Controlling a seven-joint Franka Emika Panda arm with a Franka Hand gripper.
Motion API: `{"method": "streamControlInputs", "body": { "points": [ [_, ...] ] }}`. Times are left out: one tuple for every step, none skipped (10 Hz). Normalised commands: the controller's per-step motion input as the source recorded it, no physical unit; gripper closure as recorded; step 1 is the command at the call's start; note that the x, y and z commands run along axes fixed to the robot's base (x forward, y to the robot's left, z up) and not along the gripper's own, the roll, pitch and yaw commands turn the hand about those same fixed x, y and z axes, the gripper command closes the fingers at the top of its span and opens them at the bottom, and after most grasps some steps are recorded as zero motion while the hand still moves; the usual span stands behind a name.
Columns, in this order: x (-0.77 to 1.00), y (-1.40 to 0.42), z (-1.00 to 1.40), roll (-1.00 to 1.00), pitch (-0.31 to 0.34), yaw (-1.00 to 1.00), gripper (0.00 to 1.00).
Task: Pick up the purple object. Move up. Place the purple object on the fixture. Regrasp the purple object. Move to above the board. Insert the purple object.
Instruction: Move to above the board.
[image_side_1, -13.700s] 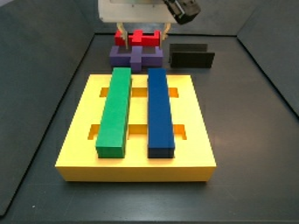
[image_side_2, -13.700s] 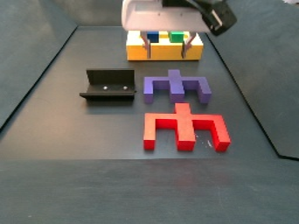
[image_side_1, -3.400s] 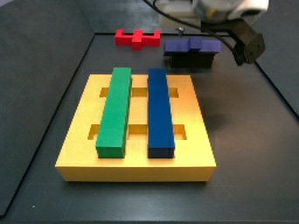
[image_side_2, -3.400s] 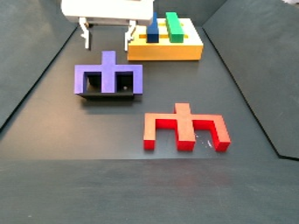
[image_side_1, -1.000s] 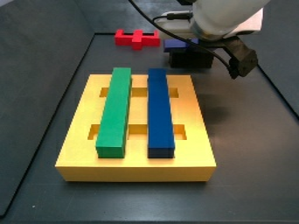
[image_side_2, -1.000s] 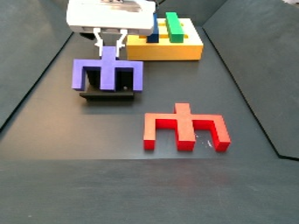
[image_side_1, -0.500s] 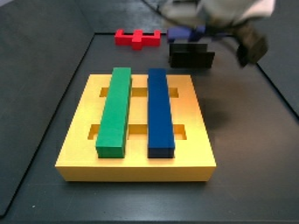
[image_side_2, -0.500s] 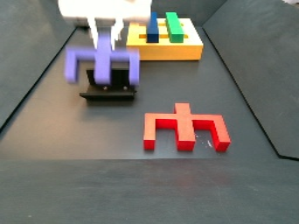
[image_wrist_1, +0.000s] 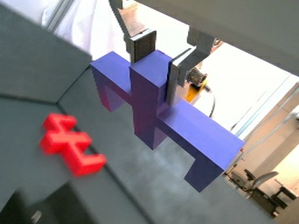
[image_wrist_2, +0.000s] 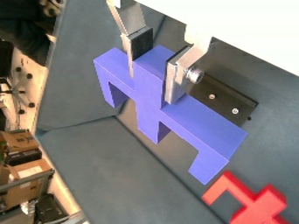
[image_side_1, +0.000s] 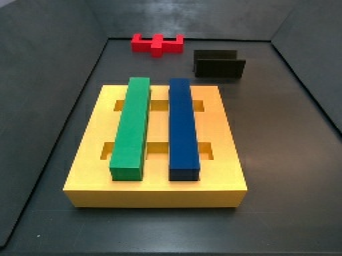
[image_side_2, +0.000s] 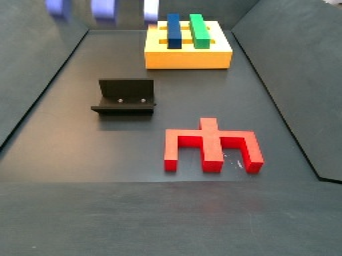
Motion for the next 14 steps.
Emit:
{"method": "streamControlInputs", "body": {
  "points": [
    [0.01, -0.01, 0.59, -0.01, 0.06, 0.0, 1.0],
    [0.02, -0.01, 0.32, 0.01, 0.074, 0.01, 1.0],
    [0.03, -0.02, 0.18, 0.0, 0.089, 0.03, 1.0],
    [-0.97, -1.4, 0.28, -1.0, 0.125, -0.08, 1.0],
    [-0.99, -1.4, 0.28, -1.0, 0.115, -0.07, 1.0],
    [-1.04, -1.4, 0.3, -1.0, 0.104, -0.07, 1.0],
    [-1.09, -1.4, 0.26, -1.0, 0.105, -0.06, 1.0],
    [-1.07, -1.4, 0.27, -1.0, 0.111, -0.05, 1.0],
    [-1.11, -1.4, 0.29, -1.0, 0.11, -0.04, 1.0],
    [-0.6, -0.73, 0.14, -1.0, 0.111, -0.03, 1.0],
    [-0.2, -0.19, 0.03, -1.0, 0.104, -0.02, 1.0],
    [-0.06, -0.04, 0.01, -1.0, 0.105, -0.02, 1.0],
    [-0.09, -0.04, 0.03, -1.0, 0.085, -0.01, 1.0],
    [-0.1, -0.02, 0.01, -1.0, 0.065, -0.01, 1.0]
  ]
}}
